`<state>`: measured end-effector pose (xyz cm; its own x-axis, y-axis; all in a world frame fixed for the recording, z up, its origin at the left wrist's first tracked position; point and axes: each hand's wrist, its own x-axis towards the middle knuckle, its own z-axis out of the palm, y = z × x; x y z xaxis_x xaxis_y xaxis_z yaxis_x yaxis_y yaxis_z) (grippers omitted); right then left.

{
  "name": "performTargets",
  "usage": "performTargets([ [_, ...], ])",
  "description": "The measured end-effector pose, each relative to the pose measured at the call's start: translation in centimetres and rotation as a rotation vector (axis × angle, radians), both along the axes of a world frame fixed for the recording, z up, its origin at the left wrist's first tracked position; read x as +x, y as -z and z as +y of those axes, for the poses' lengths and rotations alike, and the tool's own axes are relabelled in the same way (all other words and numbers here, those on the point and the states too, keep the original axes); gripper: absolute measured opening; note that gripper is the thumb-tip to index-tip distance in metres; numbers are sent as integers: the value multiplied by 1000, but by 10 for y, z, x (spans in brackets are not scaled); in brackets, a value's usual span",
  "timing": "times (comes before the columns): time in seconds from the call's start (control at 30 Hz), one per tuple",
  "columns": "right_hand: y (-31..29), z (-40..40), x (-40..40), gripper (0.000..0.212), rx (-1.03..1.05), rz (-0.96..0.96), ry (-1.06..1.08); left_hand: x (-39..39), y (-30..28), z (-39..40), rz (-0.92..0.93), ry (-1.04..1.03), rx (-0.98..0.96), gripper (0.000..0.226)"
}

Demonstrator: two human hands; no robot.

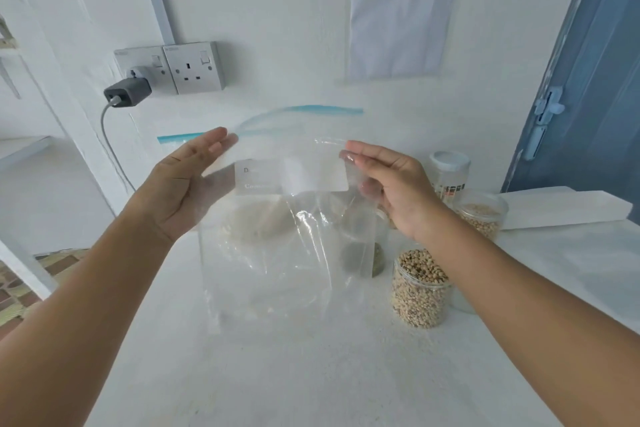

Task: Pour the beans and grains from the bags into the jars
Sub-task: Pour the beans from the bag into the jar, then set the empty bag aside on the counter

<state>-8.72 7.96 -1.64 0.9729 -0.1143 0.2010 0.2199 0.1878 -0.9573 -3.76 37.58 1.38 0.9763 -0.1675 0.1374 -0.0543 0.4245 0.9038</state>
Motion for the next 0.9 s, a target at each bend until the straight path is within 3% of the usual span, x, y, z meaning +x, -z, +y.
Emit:
performTargets([
  [0.13,-1,-30,-1,30,76,5,62,-10,-3,-29,14,-11,58,35],
  [0.4,-8,-148,-20,35,299,23,-55,-41,-18,-151,2,-38,51,29],
  [0.63,-8,-278,-53,33,320,95,-49,-70,-16,-284,80,-54,39,34],
  [0.9,7,-358,-61,30,357,182,27,-63,-2,-369,157,-20,32,38],
])
